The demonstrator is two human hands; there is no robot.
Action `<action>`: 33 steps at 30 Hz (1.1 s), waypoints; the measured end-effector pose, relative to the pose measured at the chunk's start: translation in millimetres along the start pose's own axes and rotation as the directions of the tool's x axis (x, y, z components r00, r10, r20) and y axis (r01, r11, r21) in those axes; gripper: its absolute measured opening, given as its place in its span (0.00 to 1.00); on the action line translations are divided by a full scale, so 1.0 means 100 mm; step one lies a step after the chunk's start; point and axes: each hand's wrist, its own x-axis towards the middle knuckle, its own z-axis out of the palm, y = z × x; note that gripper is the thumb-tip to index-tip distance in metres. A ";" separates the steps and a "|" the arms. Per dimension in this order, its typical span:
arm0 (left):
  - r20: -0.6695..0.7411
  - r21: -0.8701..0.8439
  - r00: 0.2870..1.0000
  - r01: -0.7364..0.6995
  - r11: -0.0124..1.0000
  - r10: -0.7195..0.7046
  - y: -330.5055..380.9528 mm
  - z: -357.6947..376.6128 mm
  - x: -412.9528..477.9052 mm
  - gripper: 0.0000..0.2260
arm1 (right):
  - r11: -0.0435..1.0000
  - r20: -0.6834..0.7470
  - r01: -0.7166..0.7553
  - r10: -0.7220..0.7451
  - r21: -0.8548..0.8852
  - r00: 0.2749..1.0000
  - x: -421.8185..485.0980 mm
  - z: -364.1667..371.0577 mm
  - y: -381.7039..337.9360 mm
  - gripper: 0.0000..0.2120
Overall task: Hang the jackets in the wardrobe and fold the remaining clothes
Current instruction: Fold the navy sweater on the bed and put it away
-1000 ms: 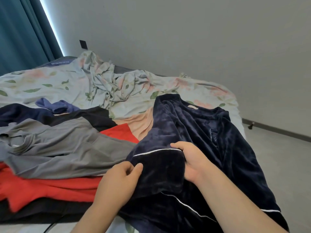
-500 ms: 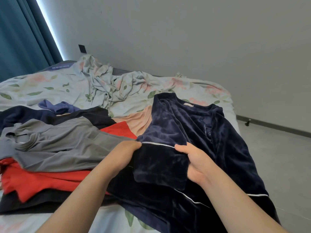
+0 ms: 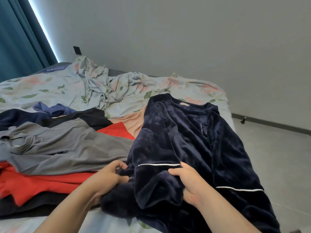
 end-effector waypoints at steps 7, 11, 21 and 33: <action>-0.132 0.479 0.975 -0.095 0.873 0.178 -0.37 0.13 -0.16 0.13 | 0.872 -0.043 0.009 -0.034 -0.489 0.999 -0.16 -0.04 0.45 0.11; -0.277 0.475 0.892 -0.195 0.858 0.357 -0.10 0.07 0.08 0.12 | 0.766 -0.041 -0.042 0.020 -0.641 0.999 -0.17 -0.08 0.32 0.13; -0.020 0.018 0.991 -0.132 0.991 0.133 0.86 -0.03 1.67 0.05 | 0.663 -0.047 0.105 -0.208 -0.741 0.977 0.71 0.00 -0.73 0.16; 0.480 -0.675 0.877 0.347 0.652 0.031 0.92 0.17 2.69 0.17 | 0.843 -0.025 0.102 -0.135 -0.528 0.991 2.00 0.57 -1.33 0.18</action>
